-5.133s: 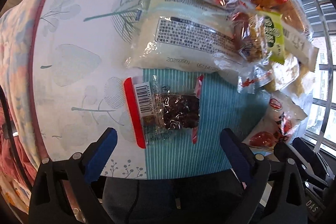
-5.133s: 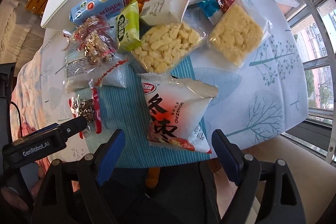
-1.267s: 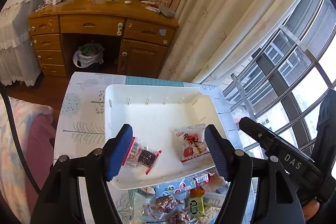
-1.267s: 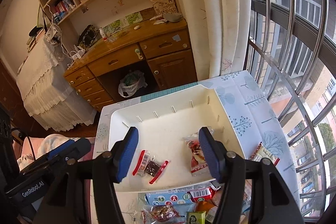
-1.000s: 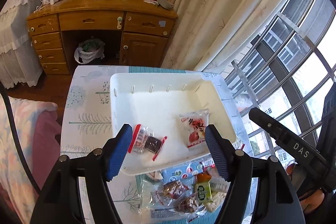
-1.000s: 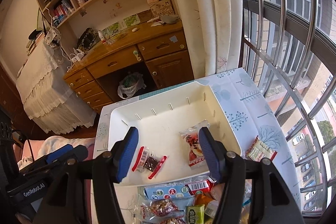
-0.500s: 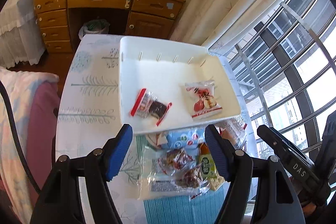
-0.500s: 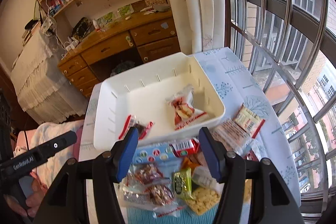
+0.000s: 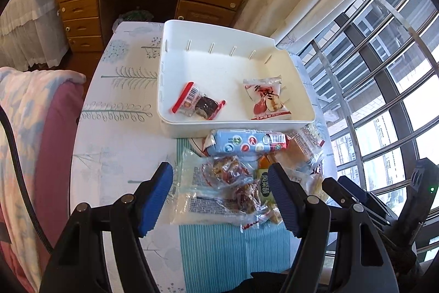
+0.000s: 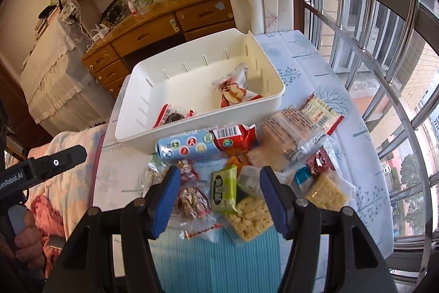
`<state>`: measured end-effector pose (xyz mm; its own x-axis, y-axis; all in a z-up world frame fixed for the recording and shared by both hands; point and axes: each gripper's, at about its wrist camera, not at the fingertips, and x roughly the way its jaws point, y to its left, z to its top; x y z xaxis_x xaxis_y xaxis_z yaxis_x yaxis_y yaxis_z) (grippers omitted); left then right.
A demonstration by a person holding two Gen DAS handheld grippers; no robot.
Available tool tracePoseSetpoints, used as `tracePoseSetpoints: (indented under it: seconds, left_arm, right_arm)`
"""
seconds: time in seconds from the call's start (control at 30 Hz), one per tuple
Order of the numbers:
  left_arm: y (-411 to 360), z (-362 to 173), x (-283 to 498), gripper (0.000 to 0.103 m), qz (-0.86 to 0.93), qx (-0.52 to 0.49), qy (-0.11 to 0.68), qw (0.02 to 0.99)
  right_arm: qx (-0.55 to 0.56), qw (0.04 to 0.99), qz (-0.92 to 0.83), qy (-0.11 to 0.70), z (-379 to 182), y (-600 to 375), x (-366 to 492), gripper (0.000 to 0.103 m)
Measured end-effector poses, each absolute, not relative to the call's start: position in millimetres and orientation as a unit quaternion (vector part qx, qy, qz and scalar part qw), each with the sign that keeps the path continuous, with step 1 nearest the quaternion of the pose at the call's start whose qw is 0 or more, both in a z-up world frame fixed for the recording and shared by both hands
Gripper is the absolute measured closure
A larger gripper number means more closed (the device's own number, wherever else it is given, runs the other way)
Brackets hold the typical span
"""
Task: Organize snacks
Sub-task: 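Withdraw both tools from the tray back toward the remaining snacks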
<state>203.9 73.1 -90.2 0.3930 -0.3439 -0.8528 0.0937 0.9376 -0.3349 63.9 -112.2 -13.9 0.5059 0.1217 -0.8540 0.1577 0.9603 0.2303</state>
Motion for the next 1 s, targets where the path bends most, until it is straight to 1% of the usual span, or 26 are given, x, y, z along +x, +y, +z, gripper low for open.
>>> tracePoseSetpoints:
  seconds: [0.13, 0.3, 0.43, 0.87, 1.0]
  left_arm:
    - [58.9, -91.9, 197.1, 0.026, -0.122, -0.128, 0.546, 0.819]
    - [37.3, -96.3, 191.9, 0.024, -0.108, -0.127, 0.560, 0.812]
    - [19.0, -104.9, 188.1, 0.020, -0.095, -0.132, 0.577, 0.800]
    - [-19.7, -144.3, 182.1, 0.019, -0.030, -0.153, 0.624, 0.765]
    - [-24.7, -160.6, 184.4, 0.019, -0.003, -0.158, 0.644, 0.749]
  right_arm:
    - [0.137, 0.849, 0.007, 0.510, -19.6, -124.7, 56.6, 0.043]
    - [0.136, 0.841, 0.029, 0.522, -26.3, -145.6, 51.2, 0.043]
    - [0.139, 0.831, 0.046, 0.536, -33.3, -162.4, 51.1, 0.043]
    - [0.134, 0.778, 0.086, 0.608, -75.1, -209.0, 65.2, 0.042]
    - [0.135, 0.751, 0.089, 0.640, -94.2, -220.3, 72.1, 0.040]
